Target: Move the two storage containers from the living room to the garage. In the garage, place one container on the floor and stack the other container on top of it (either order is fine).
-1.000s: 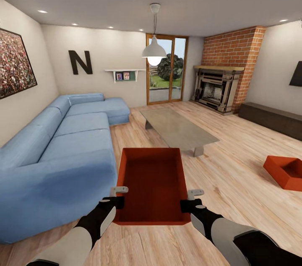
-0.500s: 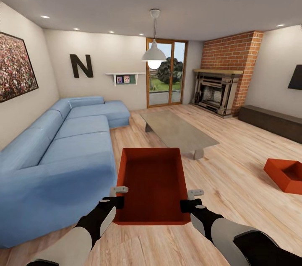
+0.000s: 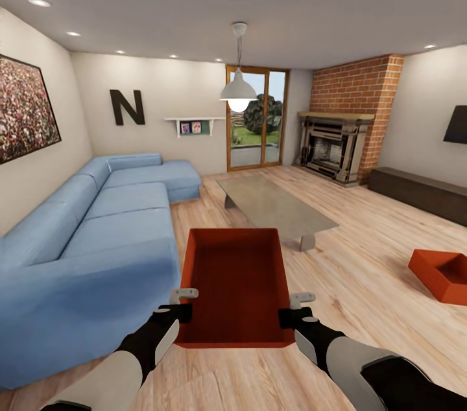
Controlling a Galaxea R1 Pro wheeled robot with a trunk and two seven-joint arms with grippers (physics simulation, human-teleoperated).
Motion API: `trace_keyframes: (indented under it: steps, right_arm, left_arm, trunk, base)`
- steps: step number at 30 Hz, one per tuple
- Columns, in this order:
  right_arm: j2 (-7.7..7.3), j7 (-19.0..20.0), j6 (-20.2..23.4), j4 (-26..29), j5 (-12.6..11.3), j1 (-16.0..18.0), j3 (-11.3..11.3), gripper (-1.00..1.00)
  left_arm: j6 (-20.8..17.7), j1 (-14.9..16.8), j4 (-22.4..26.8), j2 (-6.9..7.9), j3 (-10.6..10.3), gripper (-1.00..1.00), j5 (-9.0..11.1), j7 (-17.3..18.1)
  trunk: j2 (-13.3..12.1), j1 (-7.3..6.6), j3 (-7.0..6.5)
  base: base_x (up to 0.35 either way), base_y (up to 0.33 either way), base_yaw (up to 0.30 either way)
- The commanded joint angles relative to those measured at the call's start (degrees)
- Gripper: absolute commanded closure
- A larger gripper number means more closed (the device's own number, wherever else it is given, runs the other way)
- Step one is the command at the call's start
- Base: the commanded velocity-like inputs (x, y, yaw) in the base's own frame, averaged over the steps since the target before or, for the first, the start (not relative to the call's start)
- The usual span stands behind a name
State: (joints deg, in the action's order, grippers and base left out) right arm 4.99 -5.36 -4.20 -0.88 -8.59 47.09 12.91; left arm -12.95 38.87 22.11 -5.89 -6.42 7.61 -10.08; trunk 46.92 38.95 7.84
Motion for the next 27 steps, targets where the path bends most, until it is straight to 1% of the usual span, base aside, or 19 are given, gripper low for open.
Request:
trace_keyframes:
  steps: [1, 5, 8, 18, 27]
  right_arm:
    - [0.02, -0.1, -0.2, -0.2, -0.6, 0.0, -1.0, 1.0]
    - [0.02, -0.1, -0.2, -0.2, -0.6, 0.0, -1.0, 1.0]
    - [0.02, -0.1, -0.2, -0.2, -0.6, 0.0, -1.0, 1.0]
    - [0.08, -0.1, -0.1, -0.2, -0.6, 0.0, -1.0, 1.0]
    - [0.09, -0.1, -0.1, -0.1, -0.6, 0.0, -1.0, 1.0]
  left_arm:
    - [-0.4, 0.1, 1.1, 0.09, 0.8, 1.0, 0.3, -0.8]
    - [-0.4, 0.1, 1.1, 0.09, 0.8, 1.0, 1.3, -0.8]
    - [-0.4, 0.1, 1.1, 0.15, 0.8, 1.0, 1.6, -0.8]
    - [-0.4, 0.1, 1.1, 0.36, 0.8, 1.0, 1.7, -0.8]
    - [-0.4, 0.1, 1.1, 0.44, 0.8, 1.0, 1.7, -0.8]
  trunk:
    - [0.1, 0.01, 0.01]
    - [0.1, 0.01, -0.31]
    - [0.1, 0.01, -0.54]
    - [0.1, 0.01, -1.35]
    - [0.1, 0.01, -1.48]
  base:
    - [0.0, 0.0, 0.0]
    - [0.0, 0.0, 0.0]
    - [0.0, 0.0, 0.0]
    - [0.0, 0.0, 0.0]
    - [0.0, 0.0, 0.0]
